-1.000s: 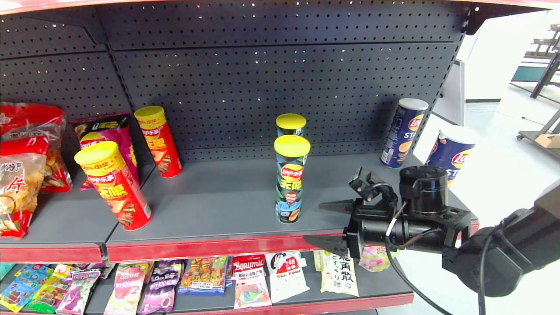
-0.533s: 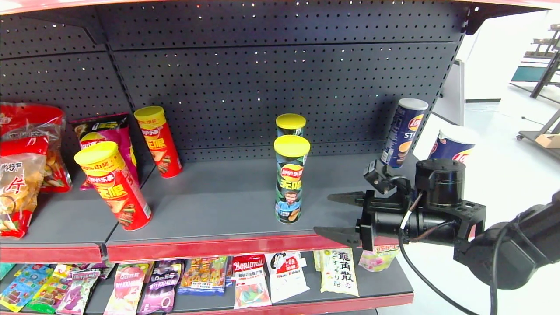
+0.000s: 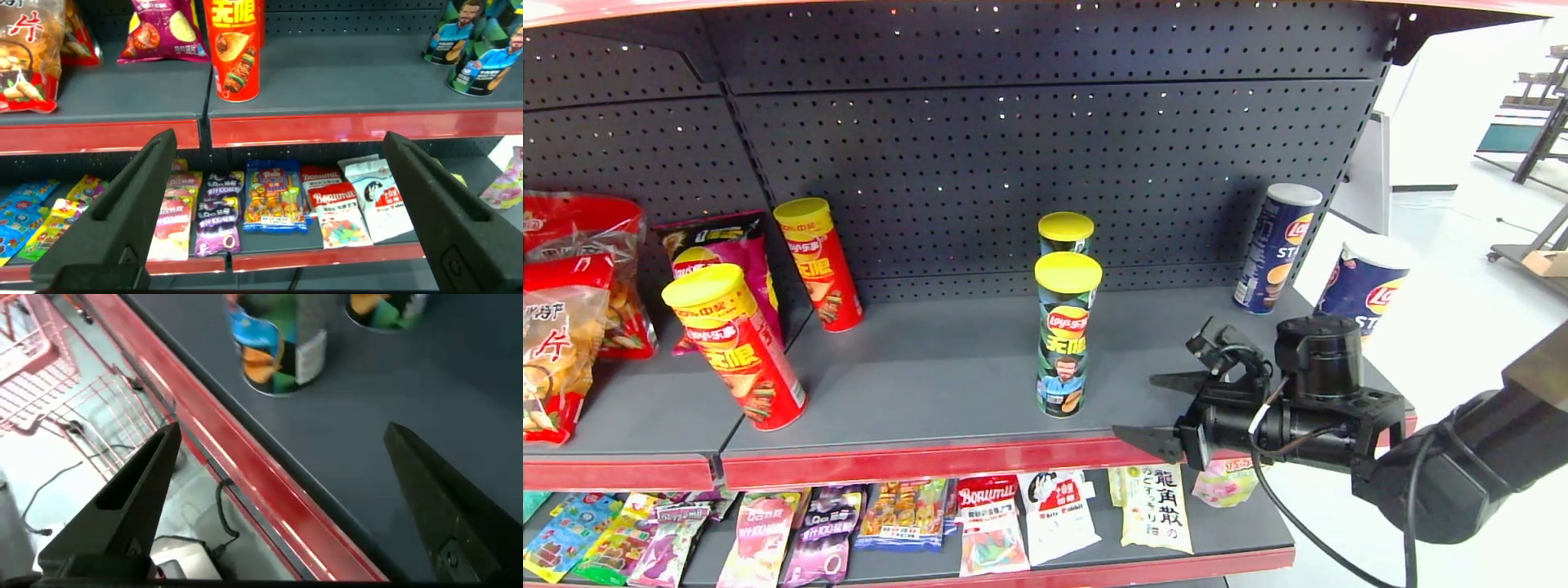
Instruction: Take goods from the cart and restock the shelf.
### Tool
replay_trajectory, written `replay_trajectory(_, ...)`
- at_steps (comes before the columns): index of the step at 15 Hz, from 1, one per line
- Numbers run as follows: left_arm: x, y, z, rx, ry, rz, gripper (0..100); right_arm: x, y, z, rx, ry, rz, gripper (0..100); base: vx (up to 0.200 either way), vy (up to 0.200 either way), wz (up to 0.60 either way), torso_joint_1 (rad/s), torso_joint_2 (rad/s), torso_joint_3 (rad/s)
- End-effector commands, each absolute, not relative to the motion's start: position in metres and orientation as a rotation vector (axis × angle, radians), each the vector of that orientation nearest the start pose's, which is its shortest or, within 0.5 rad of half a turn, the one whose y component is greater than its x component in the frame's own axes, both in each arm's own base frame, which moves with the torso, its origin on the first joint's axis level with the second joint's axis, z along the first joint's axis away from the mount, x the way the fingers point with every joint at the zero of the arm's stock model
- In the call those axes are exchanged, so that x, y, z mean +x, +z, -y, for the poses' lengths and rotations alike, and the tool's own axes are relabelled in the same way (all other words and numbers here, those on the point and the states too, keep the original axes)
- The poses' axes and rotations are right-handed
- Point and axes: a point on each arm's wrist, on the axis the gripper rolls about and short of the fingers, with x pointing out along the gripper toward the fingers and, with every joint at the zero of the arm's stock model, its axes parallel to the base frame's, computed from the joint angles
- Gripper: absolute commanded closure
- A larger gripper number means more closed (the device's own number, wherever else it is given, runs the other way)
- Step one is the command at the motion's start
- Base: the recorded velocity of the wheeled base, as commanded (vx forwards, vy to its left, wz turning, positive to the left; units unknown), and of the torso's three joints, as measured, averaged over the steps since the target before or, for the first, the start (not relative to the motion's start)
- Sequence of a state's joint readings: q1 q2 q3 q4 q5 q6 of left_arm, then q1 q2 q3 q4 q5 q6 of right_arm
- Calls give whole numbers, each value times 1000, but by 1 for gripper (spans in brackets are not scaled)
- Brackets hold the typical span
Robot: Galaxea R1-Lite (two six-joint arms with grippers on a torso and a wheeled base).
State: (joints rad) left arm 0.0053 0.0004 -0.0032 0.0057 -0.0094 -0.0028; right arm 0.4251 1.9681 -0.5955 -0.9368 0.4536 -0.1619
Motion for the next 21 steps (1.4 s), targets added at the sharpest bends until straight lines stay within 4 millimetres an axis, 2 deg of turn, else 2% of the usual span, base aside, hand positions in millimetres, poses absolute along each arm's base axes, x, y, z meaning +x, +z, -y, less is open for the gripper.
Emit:
replay_trajectory(1, -23, 76, 0, -3, -3, -3, 0, 295, 70, -133, -140, 848, -396, 0, 0, 0, 0, 0, 0, 0)
replay_trajectory(2, -23, 76, 0, -3, -3, -3, 0, 295, 70, -133, -140, 848, -396, 0, 0, 0, 0, 0, 0, 0)
replay_trajectory(3, -23, 76, 0, -3, -3, -3, 0, 308, 71, -137, -148, 762, -385, 0, 0, 0, 0, 0, 0, 0)
replay_trajectory(6, -23, 76, 0, -3, -3, -3, 0, 314, 58, -148, -175, 689, -414, 0, 0, 0, 0, 0, 0, 0)
replay_trajectory(8, -23, 76, 0, -3, -3, -5, 0, 312, 55, -153, -180, 703, -422, 0, 0, 0, 0, 0, 0, 0)
replay_trajectory(12, -23, 76, 0, -3, -3, -3, 0, 326, 57, -162, -182, 707, -383, 0, 0, 0, 0, 0, 0, 0)
replay_trajectory(21, -23, 76, 0, -3, -3, -3, 0, 328, 50, -172, -190, 727, -390, 0, 0, 0, 0, 0, 0, 0)
